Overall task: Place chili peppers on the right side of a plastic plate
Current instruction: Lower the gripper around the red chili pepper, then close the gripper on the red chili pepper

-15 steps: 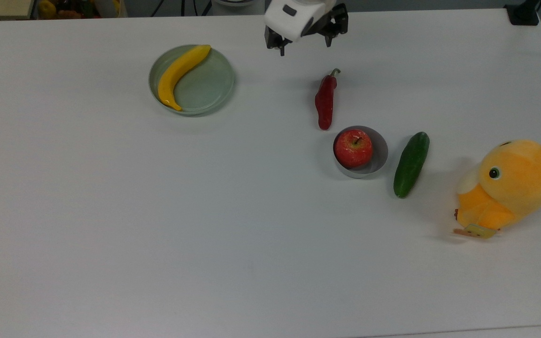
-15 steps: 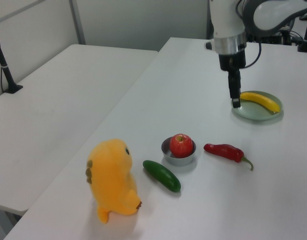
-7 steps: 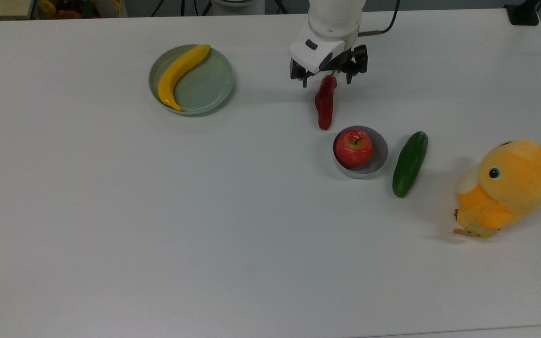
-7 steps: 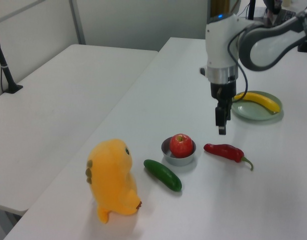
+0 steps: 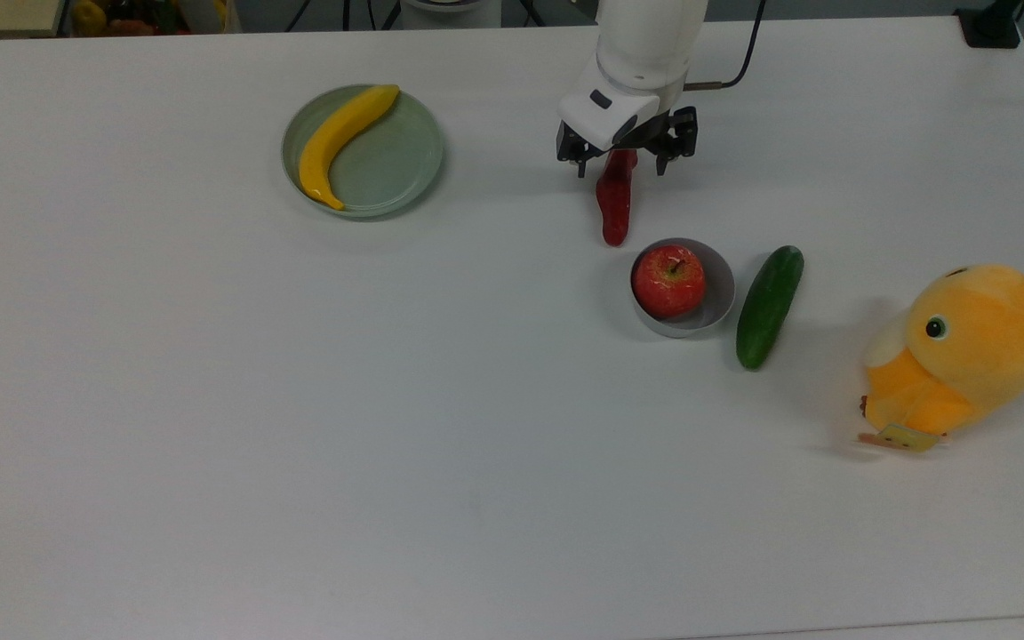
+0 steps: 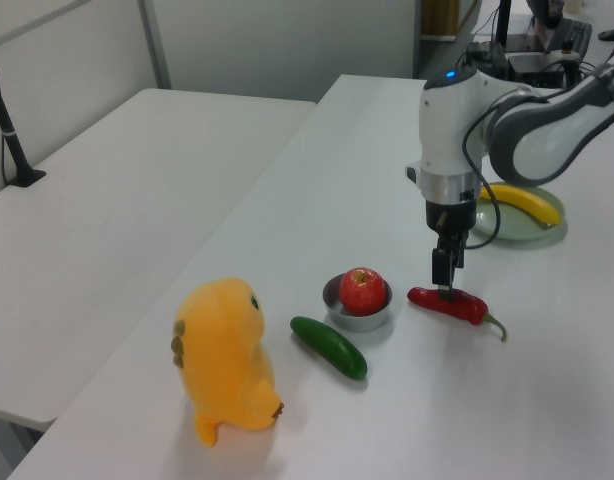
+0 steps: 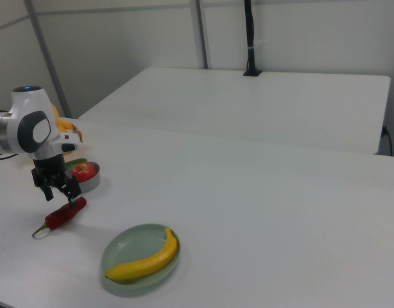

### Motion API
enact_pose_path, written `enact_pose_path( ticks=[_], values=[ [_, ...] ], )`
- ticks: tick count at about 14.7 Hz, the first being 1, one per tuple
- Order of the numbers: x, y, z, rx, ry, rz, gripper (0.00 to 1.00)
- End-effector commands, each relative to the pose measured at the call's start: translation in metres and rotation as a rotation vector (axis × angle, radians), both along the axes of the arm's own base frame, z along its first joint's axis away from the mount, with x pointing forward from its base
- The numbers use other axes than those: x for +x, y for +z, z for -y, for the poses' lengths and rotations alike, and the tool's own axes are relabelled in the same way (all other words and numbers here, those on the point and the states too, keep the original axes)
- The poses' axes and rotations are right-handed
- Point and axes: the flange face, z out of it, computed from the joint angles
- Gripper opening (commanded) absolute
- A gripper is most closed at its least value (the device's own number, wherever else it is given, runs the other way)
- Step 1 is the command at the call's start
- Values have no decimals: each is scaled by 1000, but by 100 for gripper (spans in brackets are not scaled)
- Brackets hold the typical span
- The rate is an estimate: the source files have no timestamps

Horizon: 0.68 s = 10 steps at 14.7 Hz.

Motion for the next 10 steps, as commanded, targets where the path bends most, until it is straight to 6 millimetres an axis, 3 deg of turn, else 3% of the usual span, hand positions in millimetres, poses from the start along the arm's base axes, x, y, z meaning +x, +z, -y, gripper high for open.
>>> enact_pose_path(
  ticks=[1,2,3,6,8,10],
  values=[
    [-7,-23,-10,-49,3,6,97],
    [-7,-27,-10,-62,12,5,93],
    [-7,-31,-12,-67,20,5,83],
    [-6,-30,-13,-66,23,9,32],
    [-6,-28,-12,-68,18,8,11],
    [-6,-27,-12,-70,16,6,7]
  ],
)
